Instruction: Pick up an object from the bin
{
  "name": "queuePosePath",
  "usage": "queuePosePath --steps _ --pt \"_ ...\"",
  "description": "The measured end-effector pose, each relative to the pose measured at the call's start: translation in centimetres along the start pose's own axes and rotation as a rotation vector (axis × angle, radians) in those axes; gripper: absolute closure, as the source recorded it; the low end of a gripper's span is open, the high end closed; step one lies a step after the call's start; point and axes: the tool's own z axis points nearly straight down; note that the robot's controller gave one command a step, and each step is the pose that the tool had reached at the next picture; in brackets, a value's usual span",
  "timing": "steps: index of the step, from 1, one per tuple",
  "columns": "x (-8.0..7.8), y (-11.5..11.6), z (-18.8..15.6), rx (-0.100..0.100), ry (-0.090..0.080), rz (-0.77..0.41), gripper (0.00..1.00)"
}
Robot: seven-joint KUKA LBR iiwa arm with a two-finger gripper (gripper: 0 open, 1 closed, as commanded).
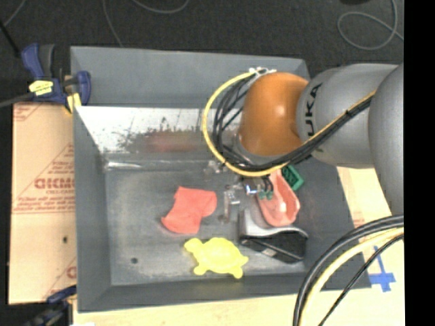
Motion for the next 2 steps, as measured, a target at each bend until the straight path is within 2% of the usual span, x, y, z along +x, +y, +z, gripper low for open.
queuePosePath --steps 1,2 --pt "-0.9 4.1 4.0 0.002 0.008 0.003 0.0" --pt "-2.2 4.9 5.8 0.0 -0.006 0.1 1.0"
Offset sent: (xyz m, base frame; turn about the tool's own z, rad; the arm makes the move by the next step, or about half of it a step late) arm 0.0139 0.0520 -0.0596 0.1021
